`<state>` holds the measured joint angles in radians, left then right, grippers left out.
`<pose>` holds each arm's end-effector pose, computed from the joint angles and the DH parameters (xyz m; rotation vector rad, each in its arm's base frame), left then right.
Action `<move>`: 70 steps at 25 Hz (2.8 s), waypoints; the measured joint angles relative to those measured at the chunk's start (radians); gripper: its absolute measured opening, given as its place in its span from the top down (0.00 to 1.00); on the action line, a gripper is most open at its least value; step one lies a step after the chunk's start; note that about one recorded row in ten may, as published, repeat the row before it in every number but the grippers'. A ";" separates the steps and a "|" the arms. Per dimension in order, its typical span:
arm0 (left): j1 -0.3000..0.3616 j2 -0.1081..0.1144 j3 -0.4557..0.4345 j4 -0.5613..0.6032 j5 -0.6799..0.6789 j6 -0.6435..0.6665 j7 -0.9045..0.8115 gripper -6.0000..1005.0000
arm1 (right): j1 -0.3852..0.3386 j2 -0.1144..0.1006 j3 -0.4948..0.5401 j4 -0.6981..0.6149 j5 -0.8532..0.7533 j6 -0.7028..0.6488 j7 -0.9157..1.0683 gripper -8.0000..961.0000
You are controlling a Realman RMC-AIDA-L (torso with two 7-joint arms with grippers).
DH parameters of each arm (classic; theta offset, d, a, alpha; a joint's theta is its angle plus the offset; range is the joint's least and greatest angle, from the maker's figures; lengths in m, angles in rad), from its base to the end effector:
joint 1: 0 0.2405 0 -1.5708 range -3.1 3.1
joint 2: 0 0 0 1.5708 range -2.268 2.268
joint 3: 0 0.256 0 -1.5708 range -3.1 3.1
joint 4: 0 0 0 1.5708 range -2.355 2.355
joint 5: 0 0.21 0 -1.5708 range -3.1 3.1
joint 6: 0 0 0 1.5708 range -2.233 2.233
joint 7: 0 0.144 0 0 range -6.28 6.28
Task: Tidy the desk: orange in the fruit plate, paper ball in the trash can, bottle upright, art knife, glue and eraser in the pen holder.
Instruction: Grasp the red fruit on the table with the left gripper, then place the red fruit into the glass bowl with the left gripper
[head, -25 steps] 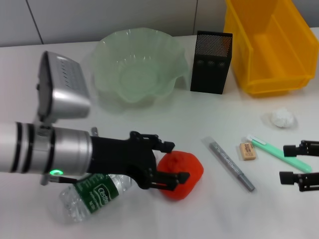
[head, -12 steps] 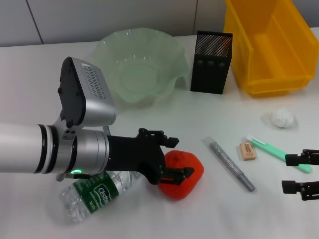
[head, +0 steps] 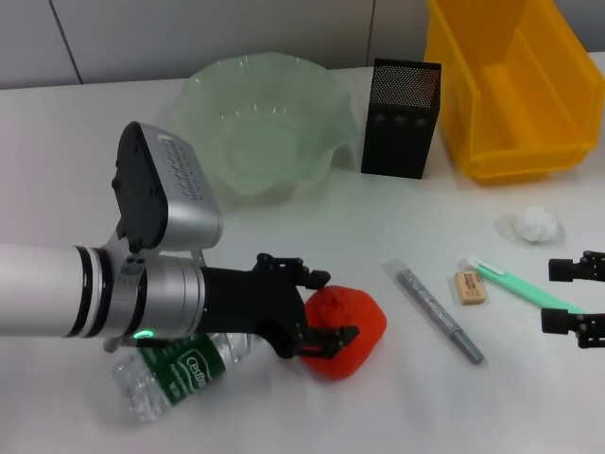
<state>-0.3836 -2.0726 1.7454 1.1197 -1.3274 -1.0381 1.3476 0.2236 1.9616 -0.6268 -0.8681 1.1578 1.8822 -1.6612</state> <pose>-0.1775 0.3058 -0.0957 -2.9528 -0.3579 -0.2477 0.3310 0.2343 0.0862 -2.6958 0.8147 0.6523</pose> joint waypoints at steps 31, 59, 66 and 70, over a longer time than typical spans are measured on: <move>-0.014 0.000 0.025 -0.037 0.000 0.006 -0.005 0.55 | 0.002 0.000 0.008 0.004 0.032 -0.002 0.000 0.13; -0.029 -0.001 -0.030 0.156 -0.038 0.183 0.015 0.93 | 0.012 -0.014 0.016 0.078 0.002 -0.006 -0.026 0.13; -0.076 -0.003 -0.023 0.148 -0.034 0.398 0.039 0.94 | 0.013 -0.008 0.013 0.080 -0.001 -0.006 -0.031 0.13; -0.092 -0.002 0.016 0.115 -0.015 0.556 0.041 0.93 | 0.013 -0.008 0.013 0.087 -0.001 -0.006 -0.034 0.13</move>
<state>-0.4760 -2.0748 1.7609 1.2345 -1.3427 -0.4825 1.3887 0.2362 1.9536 -0.6136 -0.7813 1.1566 1.8764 -1.6955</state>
